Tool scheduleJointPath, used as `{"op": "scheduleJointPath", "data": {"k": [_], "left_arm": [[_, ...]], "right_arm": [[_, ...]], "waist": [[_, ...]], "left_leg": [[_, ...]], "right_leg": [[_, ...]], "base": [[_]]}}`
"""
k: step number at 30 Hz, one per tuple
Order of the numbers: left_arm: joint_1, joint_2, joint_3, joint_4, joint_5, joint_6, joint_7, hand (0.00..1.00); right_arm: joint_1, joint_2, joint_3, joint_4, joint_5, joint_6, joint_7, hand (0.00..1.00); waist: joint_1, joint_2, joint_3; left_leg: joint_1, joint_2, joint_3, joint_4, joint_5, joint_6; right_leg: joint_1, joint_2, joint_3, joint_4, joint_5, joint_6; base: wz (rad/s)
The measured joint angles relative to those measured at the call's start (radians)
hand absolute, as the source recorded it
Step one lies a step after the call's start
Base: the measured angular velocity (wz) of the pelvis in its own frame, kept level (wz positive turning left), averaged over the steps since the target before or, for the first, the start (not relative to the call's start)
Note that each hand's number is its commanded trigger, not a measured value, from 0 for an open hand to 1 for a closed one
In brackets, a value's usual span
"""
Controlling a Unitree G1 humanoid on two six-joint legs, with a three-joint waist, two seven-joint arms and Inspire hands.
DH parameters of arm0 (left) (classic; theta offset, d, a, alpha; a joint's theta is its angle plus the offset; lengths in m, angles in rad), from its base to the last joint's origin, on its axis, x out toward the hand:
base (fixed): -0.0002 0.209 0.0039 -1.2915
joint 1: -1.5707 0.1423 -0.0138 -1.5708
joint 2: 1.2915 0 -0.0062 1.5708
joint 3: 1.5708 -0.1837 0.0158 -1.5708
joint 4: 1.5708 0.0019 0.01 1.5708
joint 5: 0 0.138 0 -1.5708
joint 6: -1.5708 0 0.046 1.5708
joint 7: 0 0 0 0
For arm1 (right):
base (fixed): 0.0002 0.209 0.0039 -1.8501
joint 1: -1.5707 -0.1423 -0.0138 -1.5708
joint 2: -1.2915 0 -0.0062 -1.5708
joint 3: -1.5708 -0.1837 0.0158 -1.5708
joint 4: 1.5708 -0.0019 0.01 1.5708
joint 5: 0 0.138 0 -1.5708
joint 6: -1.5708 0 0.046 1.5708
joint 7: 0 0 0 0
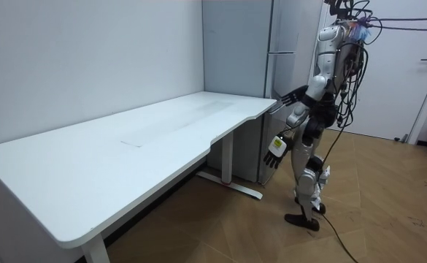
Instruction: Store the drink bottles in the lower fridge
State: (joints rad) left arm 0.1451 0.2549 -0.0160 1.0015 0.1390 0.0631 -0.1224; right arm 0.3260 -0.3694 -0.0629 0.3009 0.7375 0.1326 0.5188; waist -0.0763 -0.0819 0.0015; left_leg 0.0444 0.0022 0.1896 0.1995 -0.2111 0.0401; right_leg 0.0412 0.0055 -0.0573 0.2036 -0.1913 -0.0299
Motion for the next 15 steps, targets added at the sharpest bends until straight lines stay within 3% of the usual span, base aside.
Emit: {"op": "scheduleJointPath", "data": {"k": [15], "left_arm": [[0.009,0.003,-0.007,0.002,-0.029,-0.008,0.025,0.00]], "right_arm": [[-0.015,0.000,-0.007,0.060,0.000,-0.007,0.070,0.00]], "waist": [[0.001,-0.006,0.0032]], "left_leg": [[-0.001,0.000,-0.004,-0.001,0.000,0.000]], "right_leg": [[0.005,-0.002,-0.011,-0.004,0.000,0.000]], "base": [[0.01]]}}
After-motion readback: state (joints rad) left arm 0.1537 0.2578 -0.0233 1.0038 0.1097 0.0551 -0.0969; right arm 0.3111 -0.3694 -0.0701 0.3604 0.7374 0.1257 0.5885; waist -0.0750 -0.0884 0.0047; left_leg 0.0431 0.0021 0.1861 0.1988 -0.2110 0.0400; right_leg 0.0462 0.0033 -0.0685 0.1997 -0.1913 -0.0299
